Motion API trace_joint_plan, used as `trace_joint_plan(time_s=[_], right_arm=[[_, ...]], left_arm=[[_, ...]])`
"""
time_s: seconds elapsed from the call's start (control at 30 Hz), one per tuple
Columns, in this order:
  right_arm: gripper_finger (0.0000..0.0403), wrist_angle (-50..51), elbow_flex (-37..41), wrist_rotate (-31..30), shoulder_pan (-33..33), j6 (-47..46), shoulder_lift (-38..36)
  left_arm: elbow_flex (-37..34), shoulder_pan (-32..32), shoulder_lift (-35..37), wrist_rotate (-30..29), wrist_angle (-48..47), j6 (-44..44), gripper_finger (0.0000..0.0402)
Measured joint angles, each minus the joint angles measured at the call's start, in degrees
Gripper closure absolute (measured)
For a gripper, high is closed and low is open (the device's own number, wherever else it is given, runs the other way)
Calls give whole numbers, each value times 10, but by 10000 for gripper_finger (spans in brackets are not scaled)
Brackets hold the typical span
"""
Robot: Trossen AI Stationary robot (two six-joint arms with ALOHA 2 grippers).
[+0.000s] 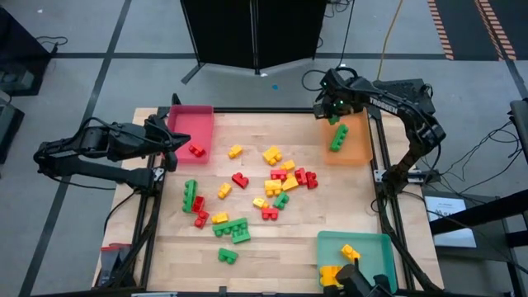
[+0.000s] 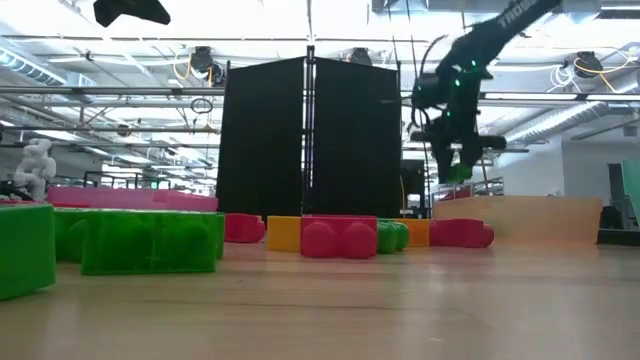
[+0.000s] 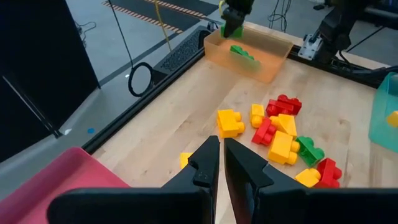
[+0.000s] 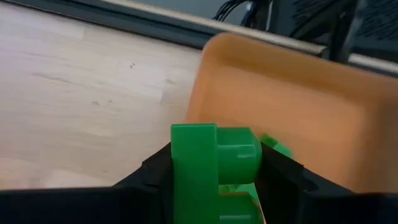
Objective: Sort blocks
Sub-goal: Put the green game piece into the orange bin, then put the red game piece into the red bin
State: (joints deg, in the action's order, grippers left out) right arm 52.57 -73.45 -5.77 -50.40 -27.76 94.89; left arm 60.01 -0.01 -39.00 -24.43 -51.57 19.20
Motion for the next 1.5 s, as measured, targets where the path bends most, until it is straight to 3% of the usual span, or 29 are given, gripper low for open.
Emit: trace_joint_plan(time_s=[0.37,0.6,0.77,0.87,1.03,1.13,1.3,1.4,1.5], right_arm=[[249,-74,70,14,-15,-16,-18],[130,-72,70,14,-21,-22,-28],[125,-69,70,15,-21,-19,-44],[138,-76,64,50,-20,-4,-72],[154,-122,40,187,-1,19,-127],[156,-198,22,258,25,15,-147],[156,-279,-21,268,114,51,-139],[156,-211,-32,232,181,140,-125],[156,-78,-31,155,238,214,-105]], left_arm=[[0,0,0,0,0,0,371],[0,0,0,0,0,0,371],[0,0,0,0,0,0,371],[0,0,0,0,0,0,371],[0,0,0,-1,0,0,371],[0,0,0,-1,0,0,371],[0,0,0,-1,0,0,371],[0,0,0,-1,0,-1,371],[0,0,0,-1,0,-1,371]])
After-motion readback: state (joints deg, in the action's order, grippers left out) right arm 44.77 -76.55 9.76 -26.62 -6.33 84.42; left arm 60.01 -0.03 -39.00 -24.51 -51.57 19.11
